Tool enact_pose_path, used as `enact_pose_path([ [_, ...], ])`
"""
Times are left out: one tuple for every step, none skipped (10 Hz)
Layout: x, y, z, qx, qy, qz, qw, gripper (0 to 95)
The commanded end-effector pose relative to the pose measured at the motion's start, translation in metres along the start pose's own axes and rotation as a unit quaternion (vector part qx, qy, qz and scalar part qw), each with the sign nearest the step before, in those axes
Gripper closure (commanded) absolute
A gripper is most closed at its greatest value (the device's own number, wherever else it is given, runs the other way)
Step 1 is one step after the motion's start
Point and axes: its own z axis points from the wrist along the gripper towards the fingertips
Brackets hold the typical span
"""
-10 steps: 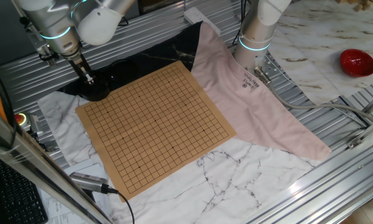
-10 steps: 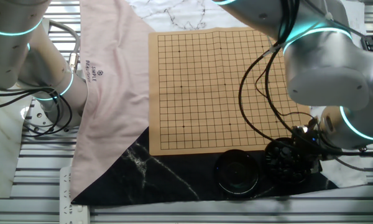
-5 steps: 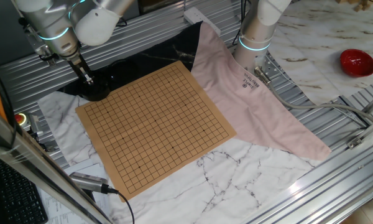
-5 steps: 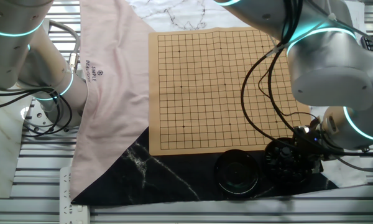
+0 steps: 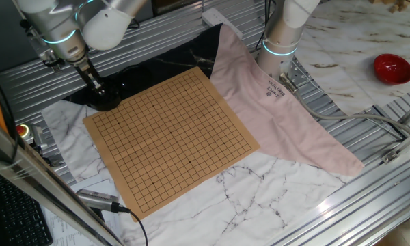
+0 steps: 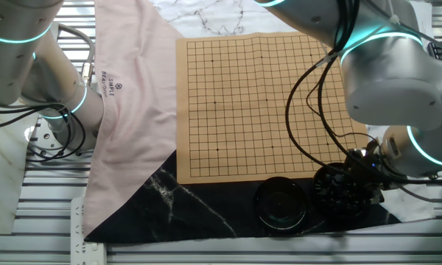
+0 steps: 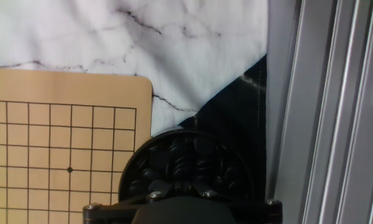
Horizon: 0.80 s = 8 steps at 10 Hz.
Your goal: Play the first move as black on the 3-4 point in the upper right corner of the Go board
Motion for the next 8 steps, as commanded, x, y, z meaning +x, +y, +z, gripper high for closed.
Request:
enact_pose_path([
  [-0.001,-0.001,0.001,0.002,0.002,0.003,1.0000,76.0],
  [-0.001,-0.002,0.002,0.003,0.003,0.003,1.0000,76.0],
  [-0.002,-0.002,0.003,0.005,0.004,0.003,1.0000,76.0],
  [-0.002,-0.003,0.005,0.004,0.004,0.001,1.0000,76.0],
  [-0.002,-0.003,0.005,0.004,0.006,0.001,1.0000,76.0],
  [-0.001,-0.003,0.007,0.004,0.008,0.003,1.0000,76.0],
  [-0.001,-0.004,0.009,0.004,0.009,0.004,0.9999,76.0],
  [0.001,-0.004,0.011,0.003,0.009,0.002,0.9999,76.0],
])
